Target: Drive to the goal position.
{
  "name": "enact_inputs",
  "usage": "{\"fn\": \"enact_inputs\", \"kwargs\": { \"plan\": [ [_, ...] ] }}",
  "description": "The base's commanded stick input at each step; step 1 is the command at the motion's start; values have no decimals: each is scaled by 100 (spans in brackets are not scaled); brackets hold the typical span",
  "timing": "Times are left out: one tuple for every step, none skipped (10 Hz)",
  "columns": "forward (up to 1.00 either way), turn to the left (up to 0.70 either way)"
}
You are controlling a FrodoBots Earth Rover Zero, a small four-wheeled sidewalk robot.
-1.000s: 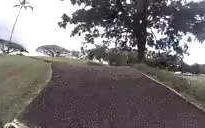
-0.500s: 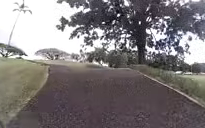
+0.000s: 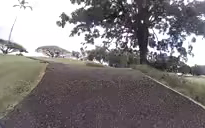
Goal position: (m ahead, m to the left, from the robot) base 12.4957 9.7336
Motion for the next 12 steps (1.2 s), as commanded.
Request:
{"fn": "enact_inputs", "kwargs": {
  "plan": [
    [68, 4],
    [68, 35],
    [69, 35],
    [69, 35],
    [69, 31],
    [69, 22],
    [69, 10],
    [69, 4],
    [69, 3],
    [69, 3],
    [68, 3],
    [69, 4]
  ]
}}
